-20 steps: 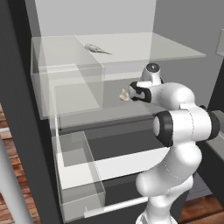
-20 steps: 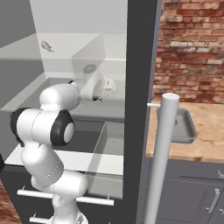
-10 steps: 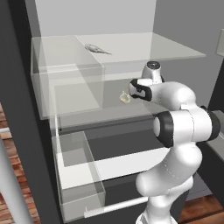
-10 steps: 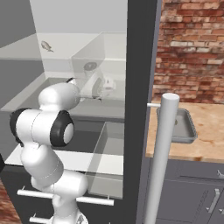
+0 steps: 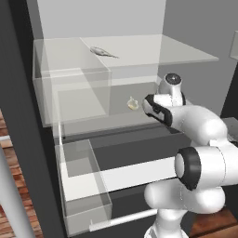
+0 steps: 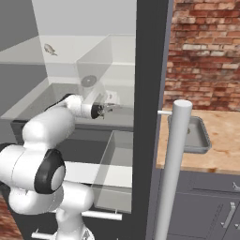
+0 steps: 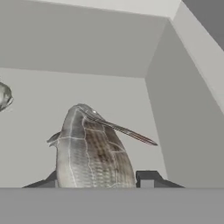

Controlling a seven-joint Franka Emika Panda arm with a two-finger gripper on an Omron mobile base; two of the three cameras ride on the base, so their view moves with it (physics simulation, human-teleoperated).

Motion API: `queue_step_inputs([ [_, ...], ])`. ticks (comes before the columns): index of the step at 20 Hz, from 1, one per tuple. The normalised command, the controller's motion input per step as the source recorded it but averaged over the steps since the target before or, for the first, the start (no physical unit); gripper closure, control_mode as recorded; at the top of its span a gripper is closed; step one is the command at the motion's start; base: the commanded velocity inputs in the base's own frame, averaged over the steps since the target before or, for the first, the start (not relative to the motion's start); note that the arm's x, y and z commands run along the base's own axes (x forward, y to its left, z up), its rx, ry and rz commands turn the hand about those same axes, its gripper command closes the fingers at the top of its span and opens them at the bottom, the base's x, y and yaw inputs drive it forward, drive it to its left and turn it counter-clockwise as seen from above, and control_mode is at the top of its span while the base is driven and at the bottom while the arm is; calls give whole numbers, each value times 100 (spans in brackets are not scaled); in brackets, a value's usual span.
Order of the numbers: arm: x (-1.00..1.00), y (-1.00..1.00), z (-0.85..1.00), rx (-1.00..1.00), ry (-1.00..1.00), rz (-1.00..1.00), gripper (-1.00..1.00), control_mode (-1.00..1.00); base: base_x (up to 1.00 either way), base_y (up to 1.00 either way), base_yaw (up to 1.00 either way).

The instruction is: Place one garlic and one fish in each tupperware on the nearby counter, to pack two identical lunches.

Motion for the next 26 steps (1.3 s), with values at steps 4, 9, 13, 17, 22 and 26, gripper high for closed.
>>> queue_step_inputs([
  [4,-100,0,49,0,0,0,100,-100,0,0,0],
  [9,-95,0,75,0,2,0,100,-100,0,0,0],
  [13,-100,0,71,0,5,0,100,-100,0,0,0],
  [17,-96,19,37,0,5,0,100,-100,0,0,0],
  [22,-96,26,20,0,0,0,100,-100,0,0,0],
  [26,-100,5,28,0,0,0,100,-100,0,0,0],
])
